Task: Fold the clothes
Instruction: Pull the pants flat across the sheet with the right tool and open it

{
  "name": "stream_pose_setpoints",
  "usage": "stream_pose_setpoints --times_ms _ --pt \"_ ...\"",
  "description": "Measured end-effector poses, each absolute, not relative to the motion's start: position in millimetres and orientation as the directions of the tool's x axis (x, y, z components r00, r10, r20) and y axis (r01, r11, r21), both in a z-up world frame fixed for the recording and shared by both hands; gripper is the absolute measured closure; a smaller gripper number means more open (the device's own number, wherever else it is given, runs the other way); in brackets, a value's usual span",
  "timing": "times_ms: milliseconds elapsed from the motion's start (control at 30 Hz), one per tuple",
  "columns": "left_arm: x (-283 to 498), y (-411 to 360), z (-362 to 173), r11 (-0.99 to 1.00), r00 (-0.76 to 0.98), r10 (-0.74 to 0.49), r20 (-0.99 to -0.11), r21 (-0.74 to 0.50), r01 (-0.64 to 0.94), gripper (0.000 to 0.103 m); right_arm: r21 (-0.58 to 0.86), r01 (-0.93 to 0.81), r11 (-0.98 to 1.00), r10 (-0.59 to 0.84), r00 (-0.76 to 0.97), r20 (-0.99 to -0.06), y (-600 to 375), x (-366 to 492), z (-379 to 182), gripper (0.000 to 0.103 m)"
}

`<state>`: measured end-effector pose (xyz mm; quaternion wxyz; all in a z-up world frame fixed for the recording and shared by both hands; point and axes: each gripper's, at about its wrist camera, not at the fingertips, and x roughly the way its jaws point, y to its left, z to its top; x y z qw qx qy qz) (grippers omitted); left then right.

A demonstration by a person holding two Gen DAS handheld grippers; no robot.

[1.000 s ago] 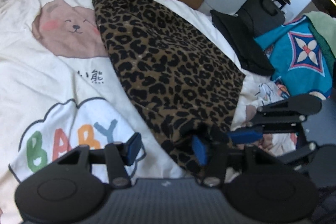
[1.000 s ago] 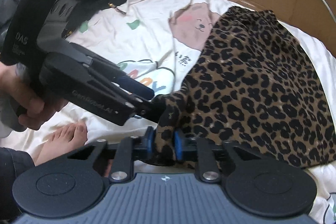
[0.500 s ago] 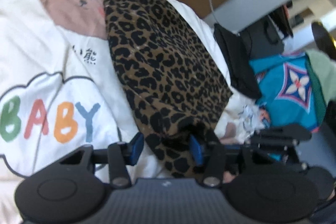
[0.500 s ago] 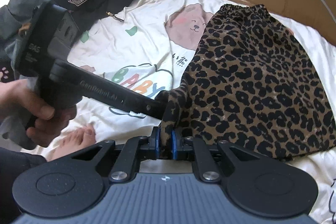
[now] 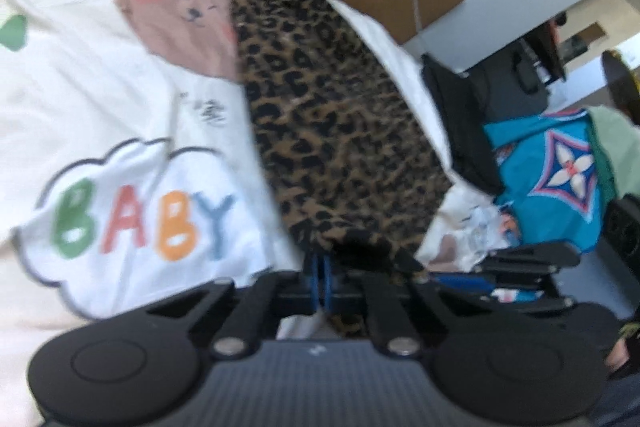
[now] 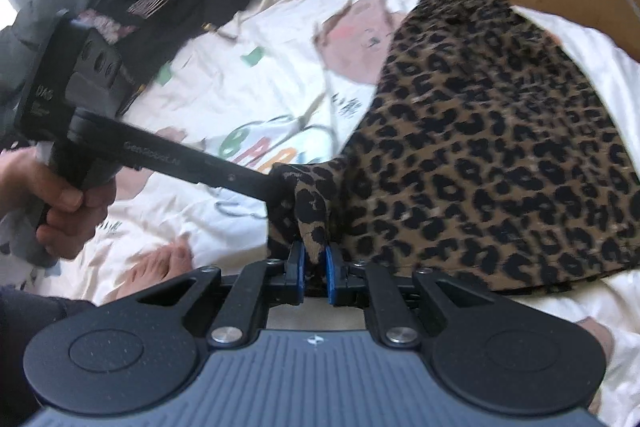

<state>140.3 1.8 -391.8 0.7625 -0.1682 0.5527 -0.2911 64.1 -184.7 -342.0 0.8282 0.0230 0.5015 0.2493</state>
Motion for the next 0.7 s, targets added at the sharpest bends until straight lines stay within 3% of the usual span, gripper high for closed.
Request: stream_pose_setpoints --times_ms 100,133,200,233,367,533,567,600,633,700 --pt "139.3 11.6 -400.2 0.781 0.191 -0.621 -0.761 -0.578 0.237 0.096 0.266 -0.437 0.859 0.433 0.347 -0.832 -171.4 61.0 -345.0 0.087" --pt "139.4 12.5 -402.7 0.784 0.182 -0.617 -0.766 -0.576 0.233 0.092 0.265 -0.444 0.856 0.434 0.339 -0.835 -169.3 60.2 -345.7 0.080" --pt "139.0 12.5 -407.9 0.788 0.173 -0.610 -0.773 -0.568 0.237 0.061 0.276 -0.447 0.851 0.444 0.331 -0.833 -168.8 57.7 -344.9 0.066" --pt "137.9 12.2 -410.4 0.791 0.172 -0.606 -0.777 -0.563 0.241 0.055 0.281 -0.447 0.849 0.449 0.332 -0.829 -169.7 56.7 -343.8 0.063" --pt "138.3 6.6 -416.3 0.773 0.176 -0.629 -0.758 -0.582 0.253 0.050 0.305 -0.425 0.852 0.462 0.338 -0.820 -180.0 56.2 -340.3 0.061" --pt "143.6 1.3 -428.7 0.758 0.181 -0.650 -0.738 -0.611 0.228 0.056 0.291 -0.317 0.903 0.405 0.397 -0.823 -204.0 66.0 -343.7 0.061" --pt "144.4 2.7 -429.9 0.744 0.183 -0.667 -0.722 -0.631 0.220 0.062 0.278 -0.292 0.915 0.383 0.409 -0.828 -208.7 68.3 -344.9 0.061" --pt "144.8 3.9 -431.9 0.739 0.178 -0.672 -0.719 -0.640 0.209 0.083 0.269 -0.268 0.925 0.363 0.416 -0.834 -213.7 70.9 -347.4 0.061" --pt "145.1 5.1 -434.4 0.738 0.168 -0.673 -0.720 -0.645 0.198 0.097 0.264 -0.250 0.932 0.349 0.416 -0.840 -218.1 73.9 -350.4 0.061" --pt "145.1 8.7 -438.4 0.744 0.157 -0.668 -0.727 -0.645 0.178 0.100 0.237 -0.220 0.946 0.310 0.413 -0.856 -225.3 78.7 -360.8 0.061"
